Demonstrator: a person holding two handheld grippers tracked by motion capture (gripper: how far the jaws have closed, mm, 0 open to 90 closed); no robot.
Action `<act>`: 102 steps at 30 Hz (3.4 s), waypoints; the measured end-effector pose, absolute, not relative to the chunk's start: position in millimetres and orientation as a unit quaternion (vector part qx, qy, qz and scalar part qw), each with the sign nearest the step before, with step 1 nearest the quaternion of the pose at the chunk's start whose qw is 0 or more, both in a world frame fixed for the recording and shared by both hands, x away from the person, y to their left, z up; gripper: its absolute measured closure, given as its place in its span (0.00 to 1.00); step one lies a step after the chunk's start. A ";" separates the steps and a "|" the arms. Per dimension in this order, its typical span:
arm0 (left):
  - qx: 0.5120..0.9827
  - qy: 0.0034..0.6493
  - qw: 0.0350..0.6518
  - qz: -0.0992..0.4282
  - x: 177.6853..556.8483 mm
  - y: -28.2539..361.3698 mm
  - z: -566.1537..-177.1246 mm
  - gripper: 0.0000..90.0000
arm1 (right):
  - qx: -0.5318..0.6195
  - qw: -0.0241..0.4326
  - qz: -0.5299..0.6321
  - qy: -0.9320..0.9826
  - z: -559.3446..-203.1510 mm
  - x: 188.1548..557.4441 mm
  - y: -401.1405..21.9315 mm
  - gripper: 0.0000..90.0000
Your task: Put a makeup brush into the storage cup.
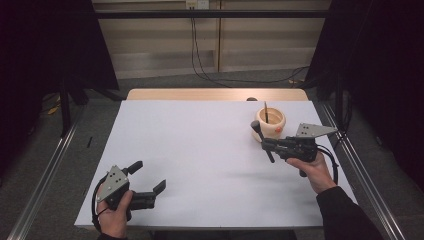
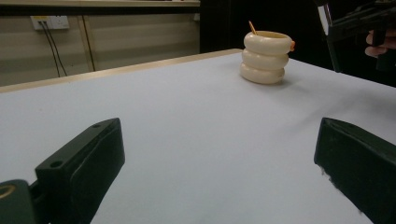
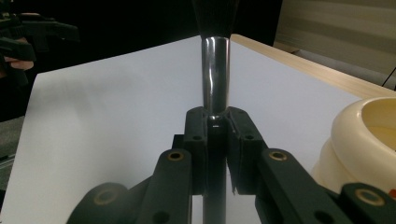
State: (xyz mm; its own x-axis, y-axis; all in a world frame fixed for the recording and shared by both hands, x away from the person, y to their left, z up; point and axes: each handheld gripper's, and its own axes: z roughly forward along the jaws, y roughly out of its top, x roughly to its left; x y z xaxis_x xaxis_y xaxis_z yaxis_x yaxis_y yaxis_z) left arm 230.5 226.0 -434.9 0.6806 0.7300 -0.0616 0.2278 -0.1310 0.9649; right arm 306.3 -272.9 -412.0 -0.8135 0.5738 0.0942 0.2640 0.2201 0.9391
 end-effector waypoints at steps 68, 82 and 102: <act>0.708 0.334 0.581 0.221 234.6 226.4 -436.0 0.02 | 0.338 0.227 0.569 0.714 -362.5 382.2 -291.8 0.88; 0.711 0.332 0.580 0.220 237.0 225.2 -435.8 0.02 | 0.358 0.241 0.555 0.712 -359.7 401.3 -294.9 0.88; 0.712 0.330 0.581 0.217 242.5 223.2 -435.8 0.02 | 0.382 0.245 0.535 0.713 -376.1 420.4 -297.5 0.88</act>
